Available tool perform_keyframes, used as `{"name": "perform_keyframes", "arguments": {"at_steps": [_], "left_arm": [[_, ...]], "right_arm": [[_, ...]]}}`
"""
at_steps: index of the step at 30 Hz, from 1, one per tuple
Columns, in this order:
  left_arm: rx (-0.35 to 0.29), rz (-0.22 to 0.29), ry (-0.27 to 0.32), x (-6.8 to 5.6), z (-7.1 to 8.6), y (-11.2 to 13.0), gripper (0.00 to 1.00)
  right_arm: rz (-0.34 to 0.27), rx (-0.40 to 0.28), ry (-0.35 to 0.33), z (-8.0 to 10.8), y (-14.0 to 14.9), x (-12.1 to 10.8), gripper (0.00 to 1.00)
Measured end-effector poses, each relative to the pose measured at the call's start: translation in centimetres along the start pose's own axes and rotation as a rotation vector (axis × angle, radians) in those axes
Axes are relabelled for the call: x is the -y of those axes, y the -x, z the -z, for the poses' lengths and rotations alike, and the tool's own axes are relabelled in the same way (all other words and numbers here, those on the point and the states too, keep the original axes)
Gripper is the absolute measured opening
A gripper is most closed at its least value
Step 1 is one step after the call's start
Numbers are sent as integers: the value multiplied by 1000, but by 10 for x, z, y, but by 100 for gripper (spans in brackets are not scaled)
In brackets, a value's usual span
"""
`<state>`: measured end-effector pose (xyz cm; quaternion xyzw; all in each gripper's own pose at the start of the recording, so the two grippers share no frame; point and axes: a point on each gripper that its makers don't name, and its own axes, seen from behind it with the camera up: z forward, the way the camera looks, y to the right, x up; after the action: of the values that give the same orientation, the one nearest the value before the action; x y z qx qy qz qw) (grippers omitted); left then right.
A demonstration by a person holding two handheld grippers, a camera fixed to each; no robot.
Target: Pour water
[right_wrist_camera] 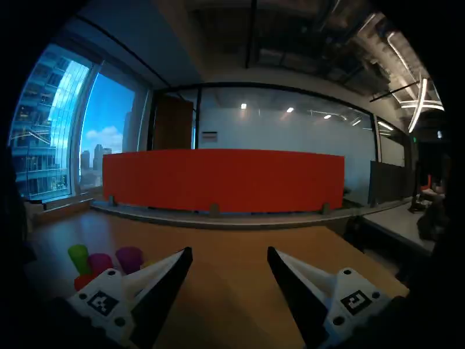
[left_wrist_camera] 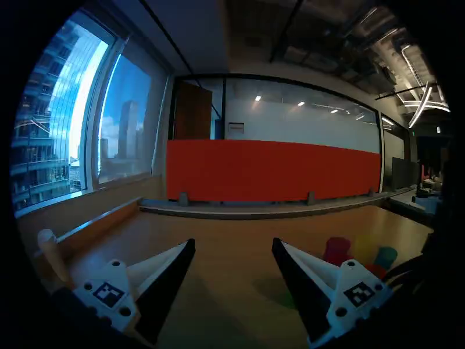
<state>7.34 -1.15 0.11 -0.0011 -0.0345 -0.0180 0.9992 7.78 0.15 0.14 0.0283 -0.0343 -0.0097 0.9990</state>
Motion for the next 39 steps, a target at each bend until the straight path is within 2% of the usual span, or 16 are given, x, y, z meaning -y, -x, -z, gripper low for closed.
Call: {"name": "perform_keyframes", "arguments": {"at_steps": [11, 17, 20, 24, 29, 35, 39], "left_arm": [[-12, 16, 62, -10, -3, -71, 98], [-28, 3, 102, -18, -3, -108, 98], [-37, -15, 112, -20, -3, -121, 98], [-42, -39, 131, -25, -3, -129, 98], [-36, -34, 176, -34, -4, -128, 98], [-29, -22, 245, -43, -4, -124, 98], [-22, -23, 310, -55, -2, -123, 98]], "right_arm": [[-22, 1, -48, -5, -64, 5, 100], [-14, -31, -59, -6, -104, 5, 100], [-7, -37, -55, -8, -113, 3, 100], [3, -35, -70, -7, -113, 5, 100], [1, -29, -118, -6, -112, 14, 100], [8, -33, -231, 0, -114, 34, 100], [23, -33, -315, 6, -115, 50, 100]]}}
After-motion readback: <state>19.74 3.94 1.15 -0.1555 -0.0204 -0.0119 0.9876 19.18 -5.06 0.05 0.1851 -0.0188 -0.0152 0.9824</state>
